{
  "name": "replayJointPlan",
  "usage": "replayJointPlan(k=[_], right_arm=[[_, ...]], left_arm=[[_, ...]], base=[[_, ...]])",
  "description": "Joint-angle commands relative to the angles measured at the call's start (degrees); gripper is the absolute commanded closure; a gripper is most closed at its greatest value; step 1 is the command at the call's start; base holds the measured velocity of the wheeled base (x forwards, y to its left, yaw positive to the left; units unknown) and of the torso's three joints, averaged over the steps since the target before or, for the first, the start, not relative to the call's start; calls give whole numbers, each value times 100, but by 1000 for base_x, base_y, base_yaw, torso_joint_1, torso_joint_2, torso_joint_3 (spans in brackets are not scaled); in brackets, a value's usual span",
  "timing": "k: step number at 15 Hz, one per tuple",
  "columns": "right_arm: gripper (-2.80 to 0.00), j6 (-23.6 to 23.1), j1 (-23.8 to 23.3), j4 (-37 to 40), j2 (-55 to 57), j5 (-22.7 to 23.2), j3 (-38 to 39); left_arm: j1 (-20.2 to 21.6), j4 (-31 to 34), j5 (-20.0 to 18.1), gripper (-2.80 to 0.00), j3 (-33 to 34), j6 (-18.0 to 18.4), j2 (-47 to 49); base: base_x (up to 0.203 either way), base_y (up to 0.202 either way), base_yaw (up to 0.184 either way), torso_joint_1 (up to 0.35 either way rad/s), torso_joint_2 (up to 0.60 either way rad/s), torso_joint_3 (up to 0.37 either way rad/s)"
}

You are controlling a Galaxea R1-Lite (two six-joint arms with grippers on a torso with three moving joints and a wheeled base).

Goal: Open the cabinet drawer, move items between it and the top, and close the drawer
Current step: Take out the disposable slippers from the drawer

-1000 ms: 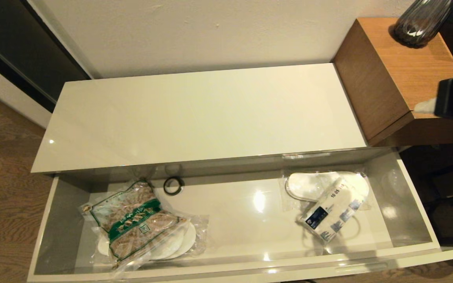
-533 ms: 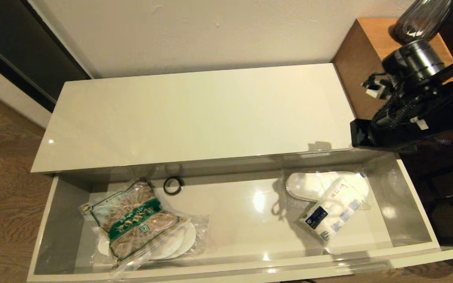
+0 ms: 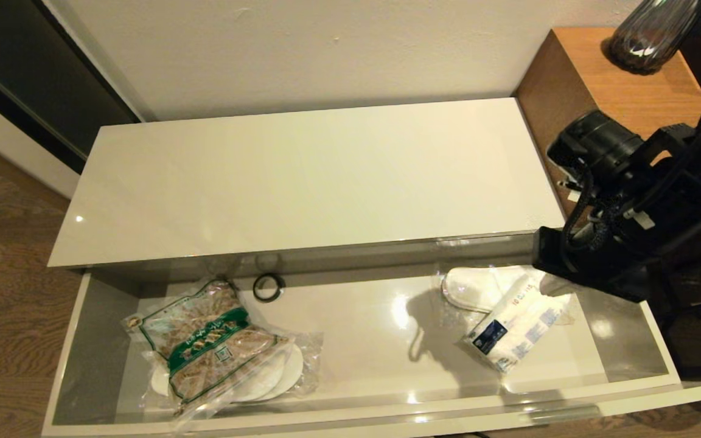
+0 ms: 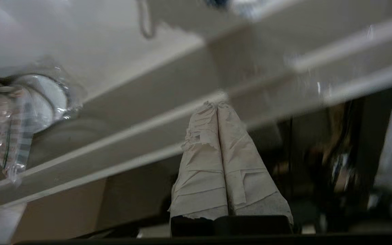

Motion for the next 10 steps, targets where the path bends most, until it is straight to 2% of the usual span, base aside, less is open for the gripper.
replayJointPlan(k=[1,3,6,7,10], right_arm=[[0,324,64,623,-66,-2,261],[0,471,-49,1085,-16,10,491],[0,486,-475,822,331,66,607],[0,402,-626,613,432,54,603],[0,-328,-811,324,461,-46,618]], left_arm=[[1,-6,-5,0,1,-5,7],[1,-6,4,0,1,-5,7],[1,-6,-5,0,1,-5,7],[1,-6,-5,0,1,-5,7],[1,-6,4,0,1,-5,7]], base=[[0,0,0,0,0,0],[0,0,0,0,0,0],[0,0,0,0,0,0],[0,0,0,0,0,0],[0,0,0,0,0,0]])
